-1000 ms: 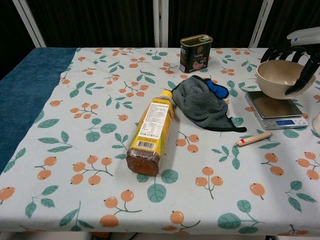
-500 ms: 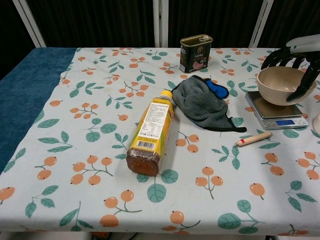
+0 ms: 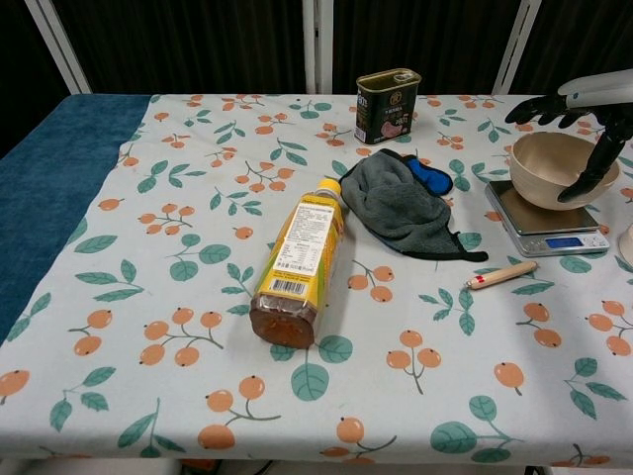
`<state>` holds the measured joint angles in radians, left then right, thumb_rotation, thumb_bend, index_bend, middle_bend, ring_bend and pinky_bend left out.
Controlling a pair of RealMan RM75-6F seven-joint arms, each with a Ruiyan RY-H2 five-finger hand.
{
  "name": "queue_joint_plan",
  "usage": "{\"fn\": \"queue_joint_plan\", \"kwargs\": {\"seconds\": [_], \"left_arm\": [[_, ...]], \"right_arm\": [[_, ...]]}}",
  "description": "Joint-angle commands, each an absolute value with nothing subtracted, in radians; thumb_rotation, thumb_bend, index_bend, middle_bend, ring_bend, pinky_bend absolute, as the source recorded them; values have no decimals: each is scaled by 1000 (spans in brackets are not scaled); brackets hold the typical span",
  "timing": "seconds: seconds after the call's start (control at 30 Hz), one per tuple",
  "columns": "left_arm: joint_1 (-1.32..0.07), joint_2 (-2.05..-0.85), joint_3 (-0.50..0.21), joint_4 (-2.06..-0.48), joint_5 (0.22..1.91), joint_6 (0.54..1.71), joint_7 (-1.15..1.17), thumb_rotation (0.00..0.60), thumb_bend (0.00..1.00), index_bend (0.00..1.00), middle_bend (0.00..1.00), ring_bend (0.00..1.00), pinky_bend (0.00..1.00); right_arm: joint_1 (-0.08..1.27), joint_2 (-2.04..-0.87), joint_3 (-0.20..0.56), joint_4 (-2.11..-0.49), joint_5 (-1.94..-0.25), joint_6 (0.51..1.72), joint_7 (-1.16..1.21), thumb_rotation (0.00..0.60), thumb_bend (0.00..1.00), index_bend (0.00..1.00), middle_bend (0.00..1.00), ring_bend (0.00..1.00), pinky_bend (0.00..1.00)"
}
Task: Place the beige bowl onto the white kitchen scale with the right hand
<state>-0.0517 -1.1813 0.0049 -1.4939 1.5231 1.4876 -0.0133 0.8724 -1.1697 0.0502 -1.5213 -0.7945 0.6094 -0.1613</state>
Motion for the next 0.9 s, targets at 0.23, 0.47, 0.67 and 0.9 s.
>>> {"fn": "queue_joint_plan", "kwargs": {"seconds": [0.23, 0.47, 0.67, 0.9], "left_arm": [[-46, -1176, 3, -1499, 1528, 1502, -19, 600, 123, 109, 51, 0, 45], [-45, -1175, -2, -1505, 1523, 1506, -4, 600, 123, 108, 50, 0, 45], [-51, -1182, -7, -1507, 1524, 1504, 33, 600, 123, 109, 51, 0, 45], [-58, -1177, -19, -1520, 1532, 1516, 61, 600, 123, 108, 51, 0, 45]], "right_arm": [[799, -1035, 72, -1667, -877, 721, -114, 600, 0, 0, 0, 0, 0], [534, -828, 46, -1848, -1128, 1022, 80, 600, 0, 0, 0, 0, 0], [244, -975, -25, -1656, -1313, 1477, 53, 600, 0, 0, 0, 0, 0], [99, -1139, -54, -1490, -1354, 1616, 47, 600, 0, 0, 0, 0, 0]]}}
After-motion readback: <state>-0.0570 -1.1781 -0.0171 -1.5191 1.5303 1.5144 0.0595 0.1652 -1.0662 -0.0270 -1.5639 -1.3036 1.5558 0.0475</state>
